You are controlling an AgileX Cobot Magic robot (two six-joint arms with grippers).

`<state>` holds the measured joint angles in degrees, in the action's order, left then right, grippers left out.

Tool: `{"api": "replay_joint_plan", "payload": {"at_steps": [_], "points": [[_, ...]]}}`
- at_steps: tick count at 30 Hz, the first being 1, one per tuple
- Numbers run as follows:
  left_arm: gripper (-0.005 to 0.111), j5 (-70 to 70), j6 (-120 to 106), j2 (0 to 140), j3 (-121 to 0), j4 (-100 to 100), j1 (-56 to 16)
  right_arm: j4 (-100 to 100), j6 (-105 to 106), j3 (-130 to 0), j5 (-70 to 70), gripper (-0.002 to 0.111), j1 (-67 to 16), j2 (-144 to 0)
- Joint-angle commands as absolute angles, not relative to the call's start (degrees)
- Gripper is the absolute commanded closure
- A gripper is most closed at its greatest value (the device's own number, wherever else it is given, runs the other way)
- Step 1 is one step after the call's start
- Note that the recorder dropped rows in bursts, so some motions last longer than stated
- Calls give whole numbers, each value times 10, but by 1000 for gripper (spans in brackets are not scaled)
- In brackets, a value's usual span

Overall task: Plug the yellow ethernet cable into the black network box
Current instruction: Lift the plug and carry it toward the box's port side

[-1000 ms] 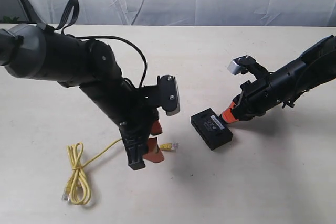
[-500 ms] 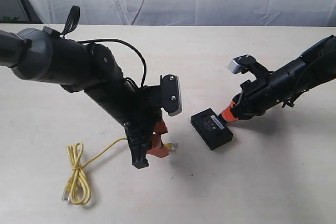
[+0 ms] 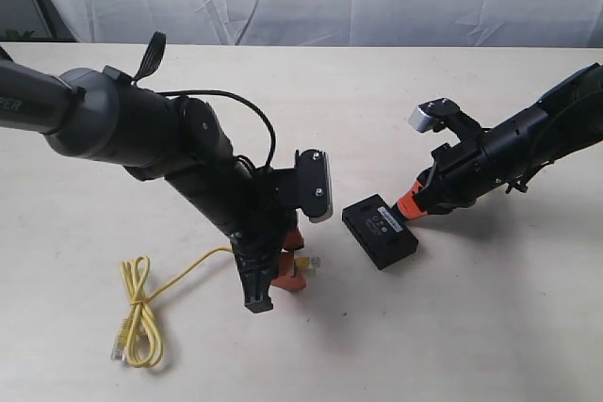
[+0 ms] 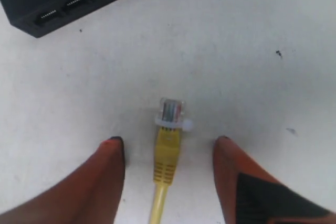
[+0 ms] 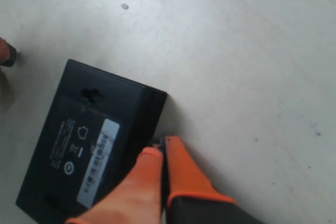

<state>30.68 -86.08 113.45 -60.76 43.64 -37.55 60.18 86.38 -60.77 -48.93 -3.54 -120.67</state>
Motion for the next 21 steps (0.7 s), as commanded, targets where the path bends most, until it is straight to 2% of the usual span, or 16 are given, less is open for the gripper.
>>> {"api": "replay_joint_plan", "payload": {"at_steps": [1, 6, 8, 14, 21], "points": [[67, 305, -862, 1140, -604, 441, -378, 596, 868, -609, -474, 109, -35, -1210], [98, 305, -862, 1140, -604, 441, -378, 596, 868, -609, -474, 109, -35, -1210], [107, 305, -861, 1140, -604, 441, -378, 596, 868, -609, -474, 109, -35, -1210], [107, 291, -800, 1140, -607, 438, -378, 596, 868, -609, -474, 109, -35, -1210], [107, 352, -503, 1140, -687, 243, -383, 596, 868, -609, -474, 109, -35, -1210]]}}
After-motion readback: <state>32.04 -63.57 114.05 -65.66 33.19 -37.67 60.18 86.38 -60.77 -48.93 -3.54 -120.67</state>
